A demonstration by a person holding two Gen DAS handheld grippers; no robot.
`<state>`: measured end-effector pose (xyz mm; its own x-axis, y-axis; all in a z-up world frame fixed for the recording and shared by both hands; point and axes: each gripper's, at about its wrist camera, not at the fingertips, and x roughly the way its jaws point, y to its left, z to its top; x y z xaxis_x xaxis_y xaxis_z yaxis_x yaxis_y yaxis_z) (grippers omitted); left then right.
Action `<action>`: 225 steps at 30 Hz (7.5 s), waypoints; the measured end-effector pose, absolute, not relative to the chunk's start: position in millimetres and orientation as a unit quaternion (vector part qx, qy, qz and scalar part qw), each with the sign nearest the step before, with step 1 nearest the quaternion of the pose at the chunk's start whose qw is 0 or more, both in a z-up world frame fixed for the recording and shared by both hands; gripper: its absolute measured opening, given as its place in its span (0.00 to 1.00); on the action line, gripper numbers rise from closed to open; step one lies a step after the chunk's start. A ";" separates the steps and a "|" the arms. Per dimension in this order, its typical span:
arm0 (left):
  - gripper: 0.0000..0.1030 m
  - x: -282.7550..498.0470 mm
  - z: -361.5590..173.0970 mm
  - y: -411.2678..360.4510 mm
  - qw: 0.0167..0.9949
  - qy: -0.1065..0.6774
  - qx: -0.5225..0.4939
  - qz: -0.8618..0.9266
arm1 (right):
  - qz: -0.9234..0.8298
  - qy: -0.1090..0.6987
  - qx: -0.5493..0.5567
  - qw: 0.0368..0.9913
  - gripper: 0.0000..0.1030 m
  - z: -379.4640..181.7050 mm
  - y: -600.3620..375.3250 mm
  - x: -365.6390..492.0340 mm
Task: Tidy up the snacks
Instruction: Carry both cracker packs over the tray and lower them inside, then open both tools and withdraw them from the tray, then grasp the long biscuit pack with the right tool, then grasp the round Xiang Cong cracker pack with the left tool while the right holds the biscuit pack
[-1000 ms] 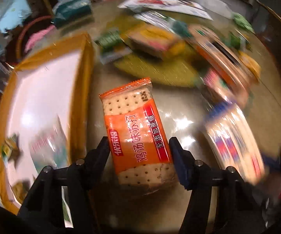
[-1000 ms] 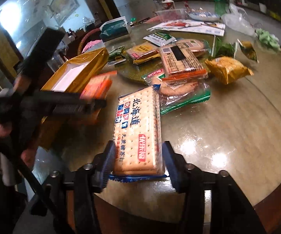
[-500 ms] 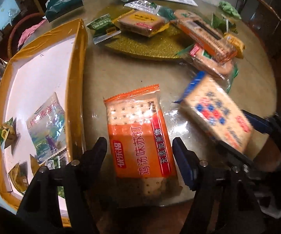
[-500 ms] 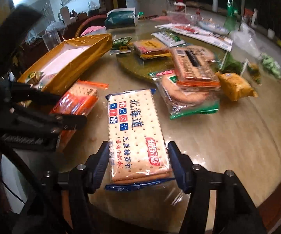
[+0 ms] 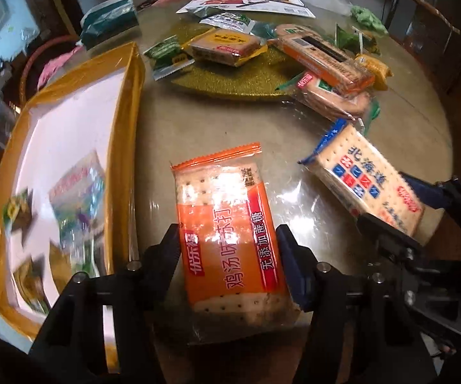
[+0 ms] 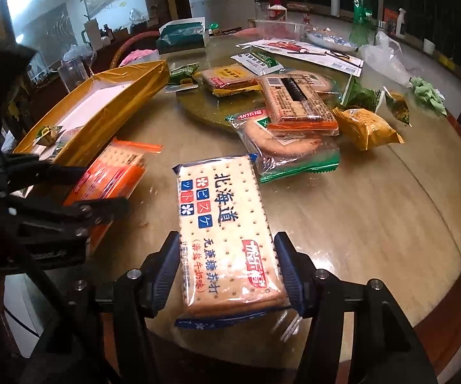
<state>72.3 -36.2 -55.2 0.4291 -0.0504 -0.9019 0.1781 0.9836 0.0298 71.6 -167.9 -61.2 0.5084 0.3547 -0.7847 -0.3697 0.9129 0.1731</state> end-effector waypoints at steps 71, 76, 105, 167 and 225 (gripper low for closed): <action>0.81 43.7 4.7 30.7 0.893 0.446 -0.057 -0.002 | 0.239 0.451 0.107 0.854 0.67 -35.6 -157.2 94.6; 0.81 37.0 -0.8 4.8 0.889 0.456 -0.045 -0.010 | 0.224 0.455 0.126 0.852 0.69 -44.2 -186.3 86.2; 0.81 54.5 -14.9 -35.7 0.877 0.480 -0.031 -0.027 | 0.197 0.465 0.186 0.843 0.71 -65.8 -240.8 100.5; 0.81 52.1 -24.7 -27.4 0.872 0.487 -0.049 -0.034 | 0.180 0.409 -0.084 0.891 0.50 -44.5 -219.3 191.9; 0.88 122.2 -70.0 -74.2 0.848 0.529 -0.008 -0.016 | 0.174 0.422 0.101 0.884 0.49 -61.9 -225.9 87.7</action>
<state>122.2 -74.2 -70.0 0.4397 -0.0361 -0.8974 0.0194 0.9993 -0.0308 87.7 -225.9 -61.9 0.5827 0.3924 -0.7117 -0.2221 0.9193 0.3250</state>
